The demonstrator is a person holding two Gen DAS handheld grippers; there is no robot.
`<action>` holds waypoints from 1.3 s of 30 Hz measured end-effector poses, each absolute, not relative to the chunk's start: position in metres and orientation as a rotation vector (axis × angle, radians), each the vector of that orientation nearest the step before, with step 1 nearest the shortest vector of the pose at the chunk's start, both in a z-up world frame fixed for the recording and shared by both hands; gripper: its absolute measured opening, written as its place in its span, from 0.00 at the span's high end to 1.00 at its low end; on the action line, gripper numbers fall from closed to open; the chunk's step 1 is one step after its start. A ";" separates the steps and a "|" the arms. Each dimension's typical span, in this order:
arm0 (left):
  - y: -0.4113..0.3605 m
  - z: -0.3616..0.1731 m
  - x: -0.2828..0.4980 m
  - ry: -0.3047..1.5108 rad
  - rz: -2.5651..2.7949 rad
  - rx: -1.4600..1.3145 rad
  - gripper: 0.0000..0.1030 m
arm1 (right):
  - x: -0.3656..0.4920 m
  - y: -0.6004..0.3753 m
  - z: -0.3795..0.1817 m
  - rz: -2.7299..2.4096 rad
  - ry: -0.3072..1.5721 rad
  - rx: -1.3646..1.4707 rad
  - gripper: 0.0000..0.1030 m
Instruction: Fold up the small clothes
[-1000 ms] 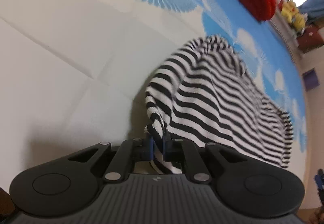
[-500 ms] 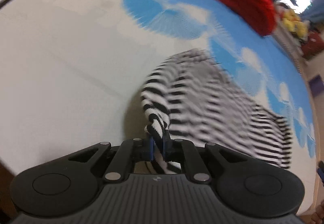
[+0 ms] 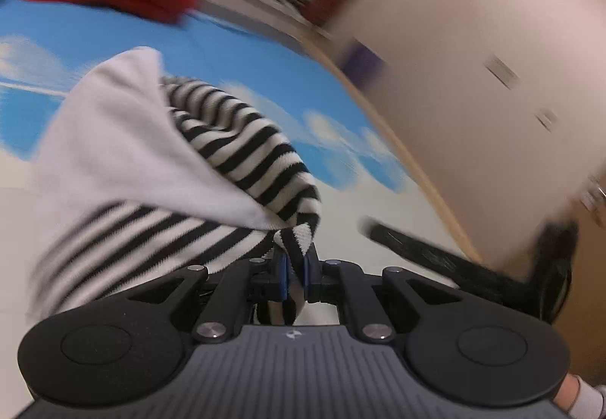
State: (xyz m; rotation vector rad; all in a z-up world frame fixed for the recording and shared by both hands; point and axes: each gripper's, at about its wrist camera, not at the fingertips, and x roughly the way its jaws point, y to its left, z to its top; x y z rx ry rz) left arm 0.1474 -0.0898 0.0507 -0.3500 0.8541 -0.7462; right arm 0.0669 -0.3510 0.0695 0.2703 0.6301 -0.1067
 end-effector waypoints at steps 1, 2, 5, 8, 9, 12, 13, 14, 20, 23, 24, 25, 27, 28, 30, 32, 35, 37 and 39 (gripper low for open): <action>-0.108 0.043 0.146 0.883 -0.790 -0.339 0.91 | 0.066 -0.355 0.070 -0.111 0.628 0.273 0.53; -0.125 0.034 0.146 0.924 -0.827 -0.323 0.90 | 0.065 -0.358 0.070 -0.114 0.628 0.277 0.53; -0.149 0.011 0.147 1.056 -0.861 -0.269 0.84 | 0.065 -0.366 0.070 -0.123 0.628 0.301 0.53; -0.120 0.023 0.157 1.024 -0.793 -0.322 0.66 | 0.070 -0.369 0.067 -0.104 0.640 0.340 0.53; -0.103 0.029 0.160 1.001 -0.764 -0.347 0.63 | 0.072 -0.369 0.066 -0.089 0.646 0.353 0.53; -0.061 0.042 0.165 0.931 -0.644 -0.316 0.55 | 0.085 -0.362 0.058 -0.011 0.688 0.401 0.53; -0.051 0.042 0.169 0.927 -0.597 -0.296 0.53 | 0.091 -0.359 0.055 0.013 0.707 0.412 0.53; -0.041 0.039 0.170 0.942 -0.547 -0.282 0.52 | 0.098 -0.354 0.051 0.040 0.731 0.422 0.53; -0.010 0.010 0.176 1.052 -0.368 -0.286 0.32 | 0.138 -0.329 0.029 0.075 0.844 0.472 0.48; -0.009 0.000 0.178 1.081 -0.324 -0.323 0.23 | 0.157 -0.327 0.017 0.023 0.879 0.510 0.47; -0.011 -0.004 0.179 1.097 -0.316 -0.334 0.23 | 0.162 -0.326 0.013 0.009 0.887 0.513 0.47; -0.012 -0.010 0.181 1.110 -0.321 -0.339 0.22 | 0.167 -0.325 0.010 -0.006 0.897 0.509 0.47; -0.014 -0.018 0.178 1.154 -0.332 -0.326 0.20 | 0.174 -0.322 0.005 -0.016 0.913 0.494 0.48; -0.014 -0.021 0.178 1.160 -0.332 -0.324 0.20 | 0.174 -0.321 0.003 -0.010 0.914 0.489 0.56; -0.013 -0.024 0.176 1.162 -0.338 -0.321 0.19 | 0.175 -0.319 0.004 0.004 0.898 0.481 0.85; -0.012 -0.027 0.176 1.168 -0.347 -0.323 0.19 | 0.174 -0.319 0.008 0.031 0.867 0.498 0.97; -0.014 -0.027 0.177 1.166 -0.401 -0.339 0.17 | 0.163 -0.334 0.026 0.020 0.720 0.593 0.98; -0.021 -0.025 0.173 1.155 -0.434 -0.299 0.17 | 0.154 -0.348 0.034 -0.005 0.631 0.653 0.99; -0.031 -0.027 0.171 1.151 -0.432 -0.206 0.17 | 0.159 -0.348 0.026 -0.105 0.718 0.564 0.99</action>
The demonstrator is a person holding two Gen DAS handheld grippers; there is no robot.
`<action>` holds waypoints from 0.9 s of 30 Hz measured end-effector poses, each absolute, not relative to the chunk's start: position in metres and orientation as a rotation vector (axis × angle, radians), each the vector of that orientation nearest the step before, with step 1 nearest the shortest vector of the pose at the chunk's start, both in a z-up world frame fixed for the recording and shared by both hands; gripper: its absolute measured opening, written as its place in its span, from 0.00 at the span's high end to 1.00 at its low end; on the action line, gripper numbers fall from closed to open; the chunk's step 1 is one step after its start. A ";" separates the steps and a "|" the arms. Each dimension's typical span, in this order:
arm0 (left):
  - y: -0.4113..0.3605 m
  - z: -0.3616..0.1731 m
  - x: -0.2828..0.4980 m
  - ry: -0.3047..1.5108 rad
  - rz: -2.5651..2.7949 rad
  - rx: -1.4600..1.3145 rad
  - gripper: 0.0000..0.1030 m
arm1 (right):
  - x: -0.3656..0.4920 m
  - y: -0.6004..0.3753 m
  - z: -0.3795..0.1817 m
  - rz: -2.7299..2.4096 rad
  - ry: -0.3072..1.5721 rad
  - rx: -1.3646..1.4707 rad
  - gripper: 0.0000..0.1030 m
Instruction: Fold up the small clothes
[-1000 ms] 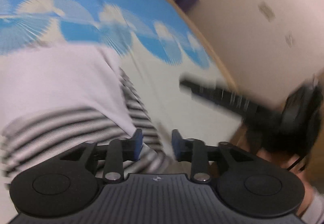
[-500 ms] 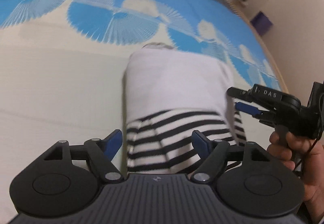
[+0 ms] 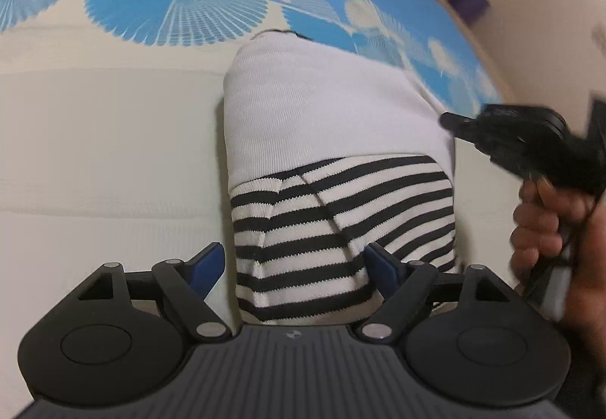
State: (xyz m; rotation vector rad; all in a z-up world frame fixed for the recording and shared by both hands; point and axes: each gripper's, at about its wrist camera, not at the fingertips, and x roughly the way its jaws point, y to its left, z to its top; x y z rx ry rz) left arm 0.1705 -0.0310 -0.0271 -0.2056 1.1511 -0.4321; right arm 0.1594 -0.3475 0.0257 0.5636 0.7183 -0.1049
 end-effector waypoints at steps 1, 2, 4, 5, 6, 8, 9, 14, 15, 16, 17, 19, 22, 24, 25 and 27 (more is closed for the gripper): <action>-0.036 -0.029 0.170 1.154 -0.427 -0.178 0.17 | 0.164 -0.345 0.018 -0.135 0.774 0.514 0.98; -0.038 -0.032 0.170 1.158 -0.424 -0.164 0.17 | 0.170 -0.342 0.010 -0.151 0.834 0.470 0.98; -0.036 -0.033 0.171 1.161 -0.415 -0.172 0.17 | 0.176 -0.333 0.002 -0.149 0.891 0.388 0.98; -0.034 -0.033 0.172 1.163 -0.409 -0.183 0.17 | 0.178 -0.329 0.002 -0.146 0.897 0.364 0.97; -0.032 -0.032 0.173 1.163 -0.408 -0.197 0.17 | 0.178 -0.326 0.001 -0.148 0.904 0.346 0.97; -0.029 -0.028 0.173 1.154 -0.413 -0.217 0.17 | 0.177 -0.327 0.000 -0.153 0.918 0.360 0.93; -0.027 -0.025 0.172 1.145 -0.415 -0.220 0.17 | 0.175 -0.329 0.000 -0.146 0.922 0.390 0.82; -0.021 -0.017 0.174 1.126 -0.414 -0.241 0.17 | 0.153 -0.342 0.007 -0.073 0.915 0.427 0.49; -0.021 -0.016 0.174 1.125 -0.409 -0.252 0.17 | 0.148 -0.345 0.007 -0.051 0.923 0.419 0.49; -0.021 -0.016 0.174 1.126 -0.404 -0.259 0.17 | 0.142 -0.347 0.006 -0.034 0.937 0.418 0.49; -0.021 -0.016 0.174 1.127 -0.401 -0.261 0.17 | 0.137 -0.350 0.004 -0.006 0.965 0.423 0.49; -0.024 -0.018 0.172 1.132 -0.397 -0.253 0.17 | 0.129 -0.351 -0.003 0.048 1.029 0.410 0.49; -0.029 -0.020 0.171 1.137 -0.397 -0.226 0.17 | 0.117 -0.343 -0.012 0.126 1.107 0.311 0.49; -0.031 -0.021 0.170 1.137 -0.394 -0.214 0.17 | 0.110 -0.334 -0.018 0.165 1.149 0.233 0.50; -0.031 -0.022 0.169 1.136 -0.393 -0.215 0.17 | 0.105 -0.331 -0.020 0.178 1.154 0.196 0.55; -0.030 -0.022 0.170 1.130 -0.389 -0.221 0.17 | 0.098 -0.329 -0.018 0.208 1.144 0.160 0.95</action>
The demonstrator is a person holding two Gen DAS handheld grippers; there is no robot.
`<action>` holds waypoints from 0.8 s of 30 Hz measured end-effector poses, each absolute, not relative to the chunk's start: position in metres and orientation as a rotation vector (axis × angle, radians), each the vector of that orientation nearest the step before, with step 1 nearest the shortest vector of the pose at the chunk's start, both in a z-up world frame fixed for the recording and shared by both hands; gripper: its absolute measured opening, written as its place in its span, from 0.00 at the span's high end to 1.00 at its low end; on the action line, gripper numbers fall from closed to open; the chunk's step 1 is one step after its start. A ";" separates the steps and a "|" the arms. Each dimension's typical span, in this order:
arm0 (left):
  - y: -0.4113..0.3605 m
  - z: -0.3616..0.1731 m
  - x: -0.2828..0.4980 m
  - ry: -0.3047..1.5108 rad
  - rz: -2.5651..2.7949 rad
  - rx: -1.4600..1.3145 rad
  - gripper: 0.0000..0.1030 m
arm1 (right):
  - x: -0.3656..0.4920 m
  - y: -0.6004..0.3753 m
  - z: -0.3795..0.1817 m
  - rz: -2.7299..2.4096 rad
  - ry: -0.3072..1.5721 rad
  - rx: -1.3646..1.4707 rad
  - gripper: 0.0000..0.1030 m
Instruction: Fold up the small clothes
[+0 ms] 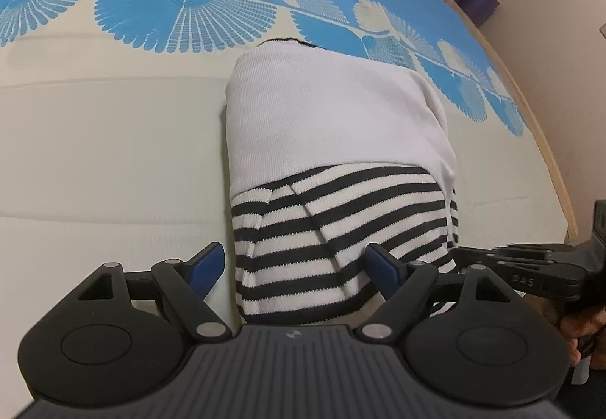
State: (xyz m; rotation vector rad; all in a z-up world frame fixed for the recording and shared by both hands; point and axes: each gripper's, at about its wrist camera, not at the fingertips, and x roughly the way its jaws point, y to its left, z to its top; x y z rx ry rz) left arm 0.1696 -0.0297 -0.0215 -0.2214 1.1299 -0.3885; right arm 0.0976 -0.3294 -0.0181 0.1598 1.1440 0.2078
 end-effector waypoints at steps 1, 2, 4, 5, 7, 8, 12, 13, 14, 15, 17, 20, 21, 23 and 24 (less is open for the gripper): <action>-0.029 -0.021 0.170 1.123 -0.385 -0.226 0.17 | 0.095 -0.331 -0.016 0.216 1.138 0.158 0.97; -0.028 -0.019 0.170 1.114 -0.384 -0.233 0.17 | 0.091 -0.335 -0.012 0.214 1.116 0.161 0.97; -0.026 -0.017 0.170 1.098 -0.387 -0.255 0.17 | 0.084 -0.349 -0.003 0.201 1.072 0.208 0.98; -0.026 -0.016 0.170 1.096 -0.389 -0.260 0.17 | 0.081 -0.357 -0.001 0.188 1.058 0.237 0.98; -0.031 -0.020 0.170 1.115 -0.390 -0.219 0.17 | 0.076 -0.368 0.000 0.167 1.061 0.281 0.99; -0.034 -0.026 0.171 1.135 -0.388 -0.186 0.17 | 0.074 -0.370 -0.002 0.160 1.077 0.276 0.99; -0.036 -0.035 0.174 1.182 -0.373 -0.194 0.16 | 0.074 -0.362 -0.016 0.168 1.160 0.196 0.98; -0.036 -0.034 0.175 1.177 -0.374 -0.202 0.16 | 0.075 -0.359 -0.019 0.171 1.171 0.189 0.98; -0.035 -0.032 0.177 1.170 -0.376 -0.213 0.16 | 0.075 -0.358 -0.019 0.176 1.178 0.190 0.98; -0.034 -0.029 0.178 1.160 -0.378 -0.231 0.16 | 0.077 -0.357 -0.018 0.175 1.177 0.193 0.96; -0.030 -0.025 0.182 1.142 -0.378 -0.278 0.16 | 0.079 -0.358 -0.013 0.155 1.158 0.212 0.94; -0.022 -0.022 0.192 1.121 -0.361 -0.369 0.16 | 0.083 -0.365 -0.001 0.126 1.082 0.286 0.56; -0.020 -0.023 0.196 1.121 -0.354 -0.391 0.16 | 0.083 -0.368 0.003 0.111 1.049 0.312 0.45; -0.019 -0.026 0.203 1.128 -0.338 -0.425 0.16 | 0.087 -0.372 0.009 0.084 0.985 0.363 0.43; -0.020 -0.028 0.208 1.135 -0.332 -0.440 0.16 | 0.090 -0.373 0.010 0.079 0.976 0.384 0.42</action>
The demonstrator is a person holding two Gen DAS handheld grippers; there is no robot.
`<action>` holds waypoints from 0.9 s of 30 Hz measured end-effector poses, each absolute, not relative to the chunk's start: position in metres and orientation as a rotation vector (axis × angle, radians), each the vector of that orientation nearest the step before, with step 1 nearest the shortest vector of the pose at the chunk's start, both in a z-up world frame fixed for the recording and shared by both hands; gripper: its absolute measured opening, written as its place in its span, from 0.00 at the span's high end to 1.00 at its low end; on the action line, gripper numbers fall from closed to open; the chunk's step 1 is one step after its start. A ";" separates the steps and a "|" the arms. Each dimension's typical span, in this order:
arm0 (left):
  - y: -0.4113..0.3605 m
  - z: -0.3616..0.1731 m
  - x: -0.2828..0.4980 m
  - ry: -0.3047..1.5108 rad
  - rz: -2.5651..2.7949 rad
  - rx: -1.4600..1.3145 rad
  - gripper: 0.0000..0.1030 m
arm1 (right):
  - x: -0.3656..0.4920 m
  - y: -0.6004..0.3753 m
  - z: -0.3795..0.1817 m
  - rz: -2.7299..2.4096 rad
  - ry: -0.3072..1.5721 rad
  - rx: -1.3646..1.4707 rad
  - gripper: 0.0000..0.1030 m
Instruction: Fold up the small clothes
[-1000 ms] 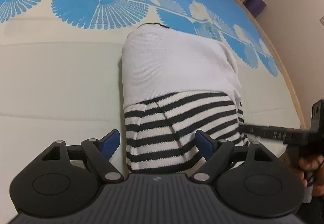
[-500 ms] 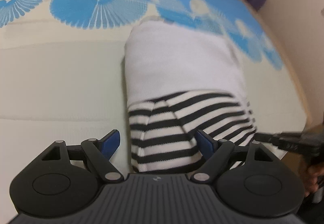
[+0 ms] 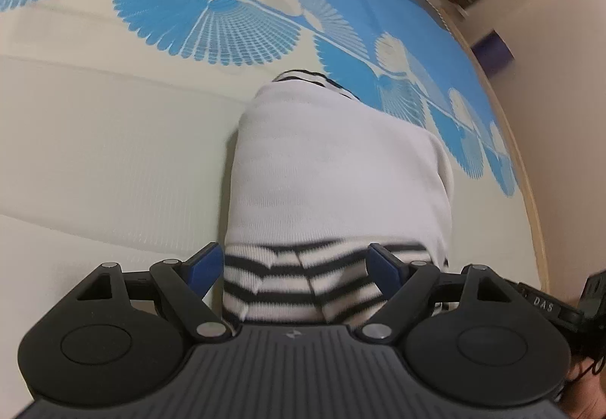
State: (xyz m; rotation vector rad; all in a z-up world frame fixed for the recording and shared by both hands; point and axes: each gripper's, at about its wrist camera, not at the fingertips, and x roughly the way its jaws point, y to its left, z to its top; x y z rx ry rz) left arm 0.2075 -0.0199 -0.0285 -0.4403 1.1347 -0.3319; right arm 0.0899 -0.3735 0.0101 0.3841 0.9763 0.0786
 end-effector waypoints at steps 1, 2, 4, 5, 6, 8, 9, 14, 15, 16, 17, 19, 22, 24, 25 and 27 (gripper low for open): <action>-0.021 -0.032 0.212 1.143 -0.331 -0.457 0.16 | 0.093 -0.375 0.009 0.073 0.975 0.408 0.41; -0.023 -0.036 0.217 1.154 -0.331 -0.471 0.16 | 0.098 -0.375 0.007 0.065 0.982 0.425 0.41; -0.024 -0.043 0.227 1.170 -0.321 -0.493 0.14 | 0.106 -0.373 0.001 0.052 1.004 0.436 0.41; -0.023 -0.047 0.231 1.176 -0.314 -0.509 0.12 | 0.112 -0.371 -0.002 0.044 1.021 0.436 0.41; -0.022 -0.052 0.235 1.182 -0.306 -0.533 0.12 | 0.117 -0.370 -0.006 0.035 1.038 0.436 0.41; -0.021 -0.060 0.242 1.195 -0.298 -0.573 0.11 | 0.128 -0.367 -0.017 0.013 1.083 0.430 0.41; -0.021 -0.064 0.246 1.201 -0.296 -0.587 0.11 | 0.132 -0.366 -0.023 0.003 1.109 0.420 0.41; -0.025 -0.077 0.258 1.216 -0.302 -0.624 0.10 | 0.143 -0.360 -0.037 -0.023 1.163 0.354 0.42; -0.026 -0.079 0.260 1.217 -0.304 -0.629 0.10 | 0.144 -0.360 -0.038 -0.027 1.164 0.353 0.47; -0.028 -0.081 0.261 1.217 -0.306 -0.630 0.10 | 0.146 -0.361 -0.040 -0.029 1.168 0.357 0.60; -0.030 -0.082 0.262 1.214 -0.310 -0.627 0.10 | 0.147 -0.361 -0.042 -0.023 1.174 0.369 0.67; -0.036 -0.080 0.264 1.205 -0.321 -0.590 0.12 | 0.149 -0.358 -0.044 0.002 1.177 0.397 0.89; -0.038 -0.074 0.263 1.175 -0.325 -0.528 0.34 | 0.152 -0.346 -0.043 0.036 1.174 0.366 0.94; -0.037 -0.063 0.261 1.143 -0.342 -0.497 0.52 | 0.156 -0.341 -0.042 0.037 1.177 0.363 0.95; -0.036 -0.055 0.261 1.120 -0.351 -0.480 0.54 | 0.157 -0.339 -0.041 0.038 1.173 0.372 0.95; -0.036 -0.037 0.260 1.054 -0.356 -0.405 0.55 | 0.160 -0.336 -0.038 0.044 1.157 0.388 0.95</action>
